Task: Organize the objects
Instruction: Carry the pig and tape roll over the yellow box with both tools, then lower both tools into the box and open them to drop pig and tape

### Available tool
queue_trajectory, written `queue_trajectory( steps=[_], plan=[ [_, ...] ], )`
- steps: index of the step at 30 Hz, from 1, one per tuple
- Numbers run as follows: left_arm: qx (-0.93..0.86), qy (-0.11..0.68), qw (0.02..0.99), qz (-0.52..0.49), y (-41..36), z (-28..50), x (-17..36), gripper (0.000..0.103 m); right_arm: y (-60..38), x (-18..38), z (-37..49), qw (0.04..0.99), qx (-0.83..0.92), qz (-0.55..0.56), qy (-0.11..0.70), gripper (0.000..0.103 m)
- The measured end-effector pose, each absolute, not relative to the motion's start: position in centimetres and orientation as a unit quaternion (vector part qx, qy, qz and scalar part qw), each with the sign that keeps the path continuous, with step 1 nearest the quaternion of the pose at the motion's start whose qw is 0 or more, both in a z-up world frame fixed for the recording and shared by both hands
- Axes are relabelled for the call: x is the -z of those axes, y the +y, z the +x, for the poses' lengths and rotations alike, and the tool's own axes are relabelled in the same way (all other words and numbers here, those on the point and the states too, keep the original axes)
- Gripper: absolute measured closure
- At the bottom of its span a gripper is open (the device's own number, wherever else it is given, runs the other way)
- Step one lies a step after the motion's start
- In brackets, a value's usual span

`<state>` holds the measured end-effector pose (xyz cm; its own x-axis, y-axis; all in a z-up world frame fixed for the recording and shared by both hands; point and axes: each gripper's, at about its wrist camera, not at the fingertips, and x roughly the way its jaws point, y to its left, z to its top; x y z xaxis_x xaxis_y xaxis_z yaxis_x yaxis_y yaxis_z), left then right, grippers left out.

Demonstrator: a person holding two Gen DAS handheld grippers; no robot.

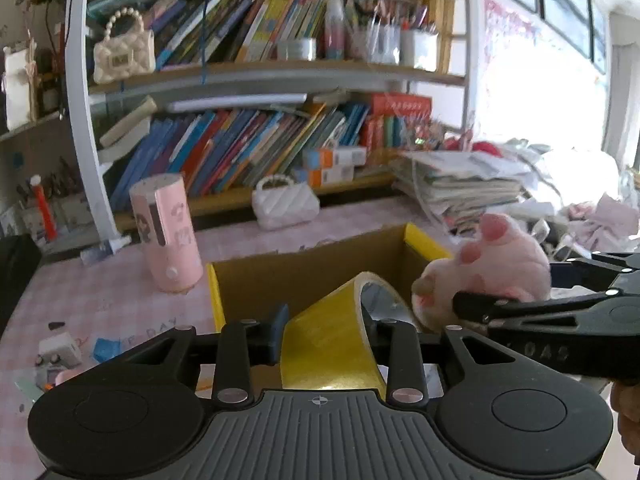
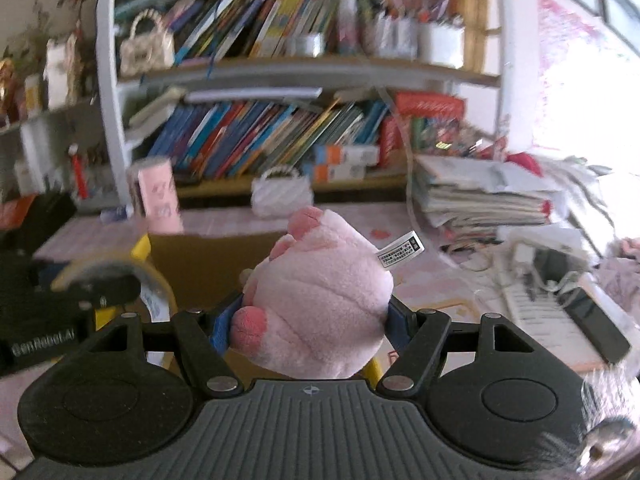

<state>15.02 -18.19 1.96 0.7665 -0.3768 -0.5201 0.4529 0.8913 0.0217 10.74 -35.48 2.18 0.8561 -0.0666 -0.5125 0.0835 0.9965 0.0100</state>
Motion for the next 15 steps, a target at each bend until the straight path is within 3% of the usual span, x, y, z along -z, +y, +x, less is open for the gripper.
queue_trajectory(
  steps=[15],
  plan=[
    [0.176,0.350,0.914,0.109,-20.2,17.4,2.0,0.072,-34.6,2.9,16.4,0.930,-0.055,-0.063,0.359,0.030]
  ],
)
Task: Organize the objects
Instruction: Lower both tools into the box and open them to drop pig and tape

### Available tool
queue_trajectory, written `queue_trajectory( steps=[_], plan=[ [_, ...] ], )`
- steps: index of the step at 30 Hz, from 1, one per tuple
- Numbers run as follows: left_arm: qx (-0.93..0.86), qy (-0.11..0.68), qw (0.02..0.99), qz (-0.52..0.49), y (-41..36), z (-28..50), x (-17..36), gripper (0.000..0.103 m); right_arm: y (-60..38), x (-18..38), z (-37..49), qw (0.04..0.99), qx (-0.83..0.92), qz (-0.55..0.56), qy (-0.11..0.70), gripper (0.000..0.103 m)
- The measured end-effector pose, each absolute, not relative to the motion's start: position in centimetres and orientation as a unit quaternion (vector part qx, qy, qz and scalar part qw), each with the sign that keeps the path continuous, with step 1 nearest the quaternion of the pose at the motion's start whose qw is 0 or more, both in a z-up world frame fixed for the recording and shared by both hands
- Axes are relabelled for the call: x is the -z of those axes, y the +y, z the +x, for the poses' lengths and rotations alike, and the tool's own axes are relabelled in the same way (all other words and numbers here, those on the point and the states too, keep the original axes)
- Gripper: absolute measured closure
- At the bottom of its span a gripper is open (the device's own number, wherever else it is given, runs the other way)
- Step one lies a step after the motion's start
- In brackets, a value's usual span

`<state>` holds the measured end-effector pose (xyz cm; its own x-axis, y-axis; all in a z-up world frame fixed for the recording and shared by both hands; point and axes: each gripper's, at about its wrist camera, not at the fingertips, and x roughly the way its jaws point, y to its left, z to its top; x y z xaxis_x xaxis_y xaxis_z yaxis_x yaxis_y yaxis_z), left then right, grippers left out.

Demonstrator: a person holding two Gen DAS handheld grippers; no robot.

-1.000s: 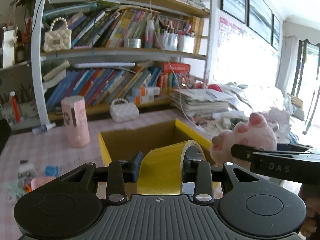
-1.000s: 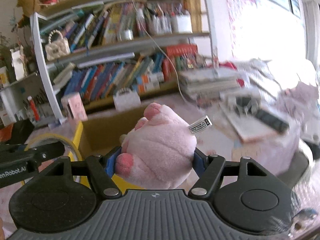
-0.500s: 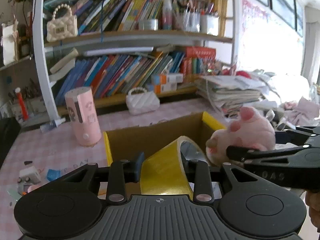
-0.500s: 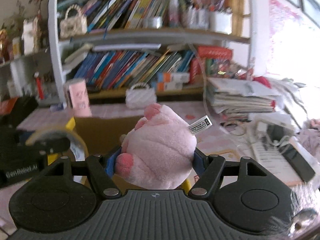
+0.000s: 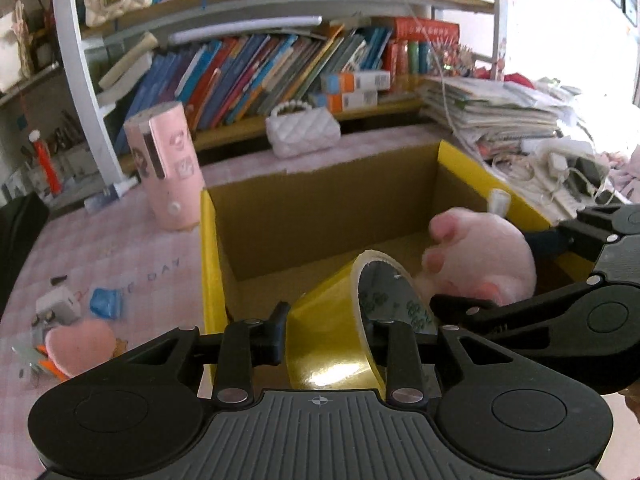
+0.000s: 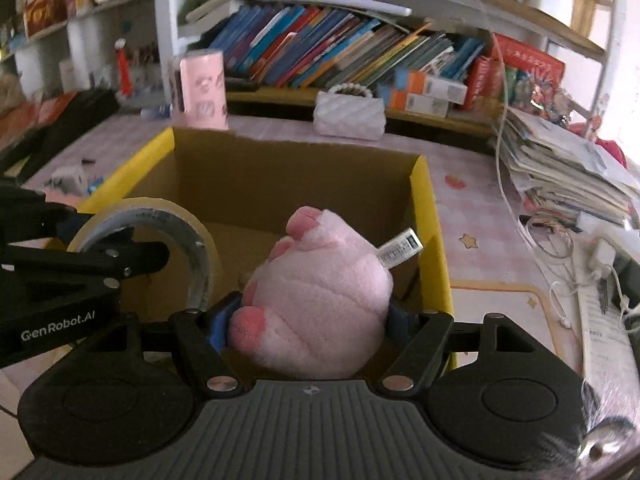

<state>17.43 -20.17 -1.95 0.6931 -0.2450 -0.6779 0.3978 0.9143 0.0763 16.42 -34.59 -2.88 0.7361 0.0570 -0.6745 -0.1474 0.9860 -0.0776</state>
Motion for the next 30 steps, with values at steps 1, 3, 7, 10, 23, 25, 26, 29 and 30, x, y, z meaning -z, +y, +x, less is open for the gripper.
queue_trajectory(
  steps=[1,3,7,10,23,25,26,29,30],
  plan=[
    [0.172,0.354,0.913,0.109,-20.2,17.4,2.0,0.070,-34.5,3.0,16.5,0.929,-0.056,-0.069,0.359,0.029],
    [0.163,0.358,0.913,0.106,-19.9,17.3,2.0,0.062,-34.6,3.1,16.4,0.929,-0.055,-0.075,0.357,0.029],
    [0.158,0.340,0.922,0.100,-19.4,16.6,1.2,0.044,-34.9,2.7,15.9,0.934,-0.048,-0.073,0.347,0.025],
    [0.165,0.309,0.933,0.079,-18.7,15.6,-0.2,0.025,-35.4,2.0,15.3,0.940,-0.035,-0.065,0.333,0.021],
    [0.177,0.246,0.952,0.043,-16.0,9.6,-2.4,0.015,-34.8,-2.1,8.0,0.974,0.029,0.000,0.226,0.019],
    [0.174,0.249,0.952,0.038,-15.1,8.7,-2.2,0.014,-34.3,-2.3,6.5,0.975,0.047,0.006,0.218,0.019],
    [0.174,0.252,0.951,0.035,-14.6,8.1,-2.0,0.014,-34.1,-2.2,5.9,0.974,0.056,0.008,0.219,0.019],
    [0.172,0.262,0.949,0.035,-13.1,6.7,-1.3,0.012,-33.2,-1.8,4.0,0.971,0.076,0.022,0.227,0.019],
    [0.168,0.267,0.948,0.038,-12.7,6.4,-1.0,0.012,-32.8,-1.6,3.4,0.969,0.080,0.026,0.234,0.019]
  ],
)
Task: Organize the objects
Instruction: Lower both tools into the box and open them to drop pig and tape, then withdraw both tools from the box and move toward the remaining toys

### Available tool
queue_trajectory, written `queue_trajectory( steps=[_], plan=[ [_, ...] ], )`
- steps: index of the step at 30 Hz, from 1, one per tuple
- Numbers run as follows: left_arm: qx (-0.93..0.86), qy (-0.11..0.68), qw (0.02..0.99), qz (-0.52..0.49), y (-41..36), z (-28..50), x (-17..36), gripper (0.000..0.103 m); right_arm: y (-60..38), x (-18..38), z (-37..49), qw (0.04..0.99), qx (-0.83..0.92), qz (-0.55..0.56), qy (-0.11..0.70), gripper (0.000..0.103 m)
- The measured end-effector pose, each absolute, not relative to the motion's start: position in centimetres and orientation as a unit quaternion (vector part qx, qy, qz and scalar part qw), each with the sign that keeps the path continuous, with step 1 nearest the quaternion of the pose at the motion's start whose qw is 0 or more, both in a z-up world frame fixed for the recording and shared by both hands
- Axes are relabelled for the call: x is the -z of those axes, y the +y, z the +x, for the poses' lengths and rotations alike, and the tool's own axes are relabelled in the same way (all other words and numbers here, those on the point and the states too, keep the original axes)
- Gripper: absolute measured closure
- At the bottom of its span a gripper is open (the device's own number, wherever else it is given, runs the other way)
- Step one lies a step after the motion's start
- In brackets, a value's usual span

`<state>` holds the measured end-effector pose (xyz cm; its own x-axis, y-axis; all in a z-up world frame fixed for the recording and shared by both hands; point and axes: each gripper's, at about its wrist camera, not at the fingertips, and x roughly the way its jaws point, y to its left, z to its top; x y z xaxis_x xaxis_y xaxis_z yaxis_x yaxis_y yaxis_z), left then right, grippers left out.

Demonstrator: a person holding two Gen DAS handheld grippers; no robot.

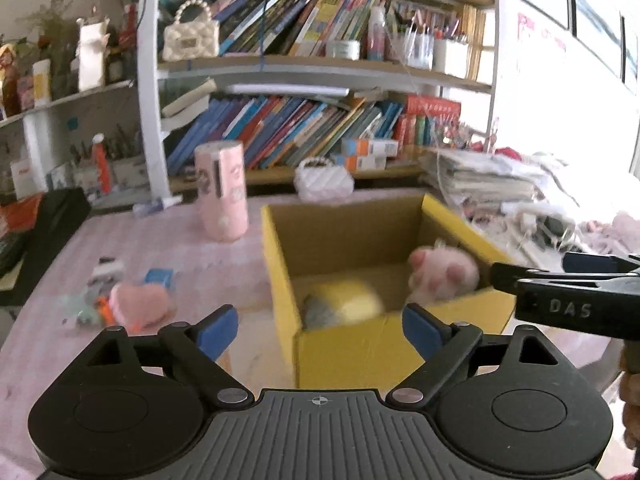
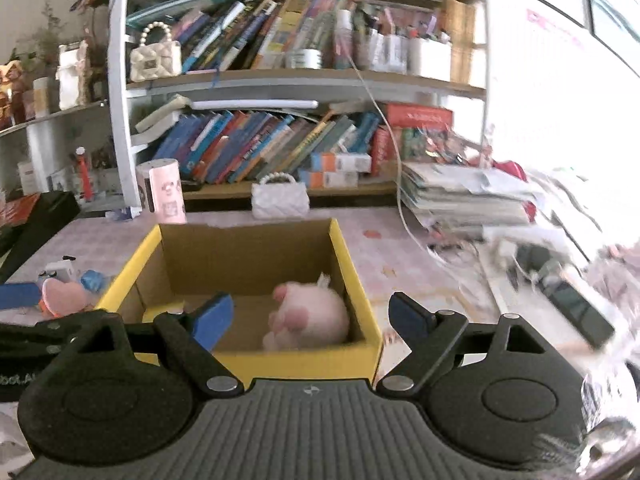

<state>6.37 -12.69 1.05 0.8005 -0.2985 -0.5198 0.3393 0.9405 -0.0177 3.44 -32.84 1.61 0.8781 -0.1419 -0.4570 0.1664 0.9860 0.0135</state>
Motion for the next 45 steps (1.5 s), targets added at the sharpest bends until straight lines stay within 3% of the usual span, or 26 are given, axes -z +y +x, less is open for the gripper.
queue_trajectory(
  steps=[13,45],
  plan=[
    [0.126,0.341,0.930,0.059,-6.8,2.7,1.5,0.011,-26.1,1.7,-1.0,0.937,0.059,0.039,0.343,0.016],
    [0.009,0.356,0.934,0.023,6.9,0.0,1.2,0.011,-11.7,2.2,0.1,0.924,-0.087,-0.016,0.373,0.016]
  ],
)
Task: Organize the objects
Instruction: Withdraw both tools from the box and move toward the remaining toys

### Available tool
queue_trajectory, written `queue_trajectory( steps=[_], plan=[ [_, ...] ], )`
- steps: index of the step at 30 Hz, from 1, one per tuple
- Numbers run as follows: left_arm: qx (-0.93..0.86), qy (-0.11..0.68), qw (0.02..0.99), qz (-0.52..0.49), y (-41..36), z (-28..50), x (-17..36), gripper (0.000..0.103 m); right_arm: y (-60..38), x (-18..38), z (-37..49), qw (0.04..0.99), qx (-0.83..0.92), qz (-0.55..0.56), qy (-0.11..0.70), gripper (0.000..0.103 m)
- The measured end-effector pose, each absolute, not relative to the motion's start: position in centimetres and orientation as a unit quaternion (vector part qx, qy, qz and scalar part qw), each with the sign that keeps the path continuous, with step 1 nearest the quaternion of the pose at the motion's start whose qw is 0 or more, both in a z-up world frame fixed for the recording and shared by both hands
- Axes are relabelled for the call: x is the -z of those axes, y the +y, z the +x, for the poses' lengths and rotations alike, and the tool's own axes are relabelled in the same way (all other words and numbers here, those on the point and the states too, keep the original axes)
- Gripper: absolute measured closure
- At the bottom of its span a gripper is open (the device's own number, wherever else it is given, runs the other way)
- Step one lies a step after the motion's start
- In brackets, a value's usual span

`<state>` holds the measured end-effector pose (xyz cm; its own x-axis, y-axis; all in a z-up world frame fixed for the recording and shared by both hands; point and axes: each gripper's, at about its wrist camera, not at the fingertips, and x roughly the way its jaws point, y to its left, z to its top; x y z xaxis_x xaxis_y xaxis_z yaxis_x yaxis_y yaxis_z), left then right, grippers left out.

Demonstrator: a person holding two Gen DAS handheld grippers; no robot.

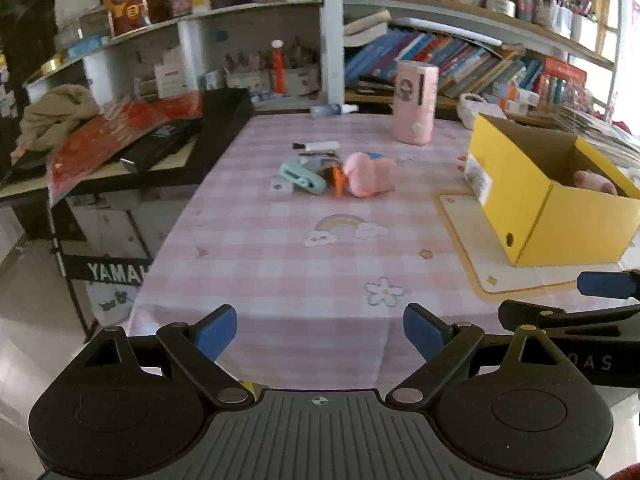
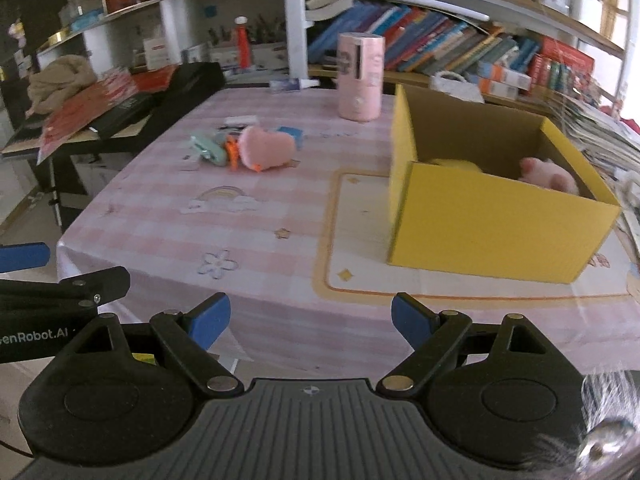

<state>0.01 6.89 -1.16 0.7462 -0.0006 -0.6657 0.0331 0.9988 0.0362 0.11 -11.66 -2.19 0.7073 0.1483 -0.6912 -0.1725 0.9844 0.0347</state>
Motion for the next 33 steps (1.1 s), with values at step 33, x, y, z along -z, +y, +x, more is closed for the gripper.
queue_trajectory(
  steps=[33],
  plan=[
    [-0.014,0.357,0.934,-0.004,10.2,12.0,1.8,0.004,-7.0,2.6,15.2,0.917,-0.135,-0.008,0.374,0.018]
  ],
)
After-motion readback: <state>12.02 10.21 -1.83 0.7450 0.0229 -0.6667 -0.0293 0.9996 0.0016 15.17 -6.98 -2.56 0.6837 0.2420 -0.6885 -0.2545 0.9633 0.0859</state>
